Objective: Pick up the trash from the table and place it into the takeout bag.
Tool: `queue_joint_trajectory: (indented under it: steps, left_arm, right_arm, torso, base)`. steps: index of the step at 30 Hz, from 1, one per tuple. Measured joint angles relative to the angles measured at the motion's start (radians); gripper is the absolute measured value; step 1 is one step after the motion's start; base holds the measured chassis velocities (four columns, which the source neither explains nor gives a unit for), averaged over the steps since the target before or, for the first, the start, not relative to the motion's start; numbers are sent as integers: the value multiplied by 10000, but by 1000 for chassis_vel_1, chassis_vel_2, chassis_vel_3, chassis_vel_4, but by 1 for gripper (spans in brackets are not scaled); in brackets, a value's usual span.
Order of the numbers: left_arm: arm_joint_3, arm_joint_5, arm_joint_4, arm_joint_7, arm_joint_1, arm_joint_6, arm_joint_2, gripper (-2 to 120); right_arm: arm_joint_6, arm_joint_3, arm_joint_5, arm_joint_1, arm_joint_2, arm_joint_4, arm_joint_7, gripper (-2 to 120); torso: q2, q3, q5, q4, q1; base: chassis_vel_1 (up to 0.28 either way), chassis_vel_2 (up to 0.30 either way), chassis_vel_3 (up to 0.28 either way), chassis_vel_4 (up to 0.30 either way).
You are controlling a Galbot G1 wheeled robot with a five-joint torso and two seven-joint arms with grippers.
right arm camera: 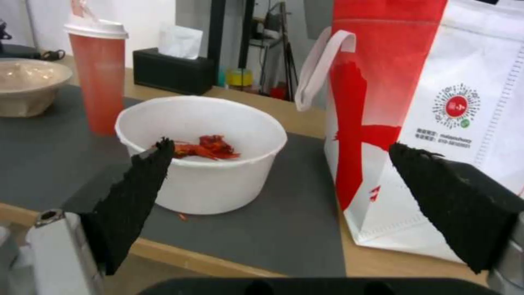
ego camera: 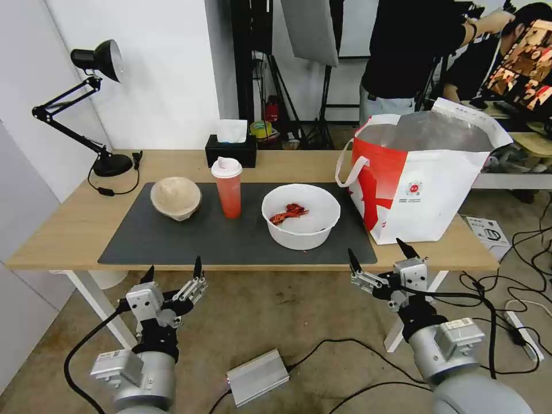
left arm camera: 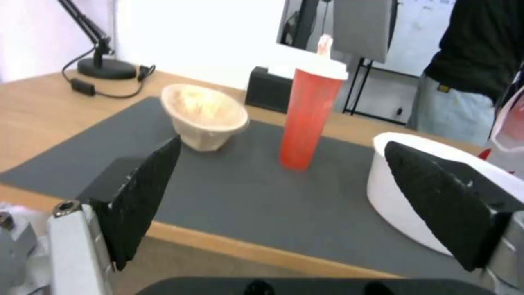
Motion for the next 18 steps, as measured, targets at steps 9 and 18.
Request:
queue_joint_trajectory:
  steps: [9,18]
  left_arm:
    - [-310,171,-52,139,-19,-172,37,100]
    - [-369,454,122,274,35,-450,26,100]
  right_arm:
    - [135,-30,264,346,-369,-166,-187,100]
    - [294,-127,637,997,-1058,-501,-489,100]
  torso:
    - [0,0,0,0,0]
    - [0,0,0,-1,0]
  base:
    - [0,0,0,0]
    - [0,0,0,0]
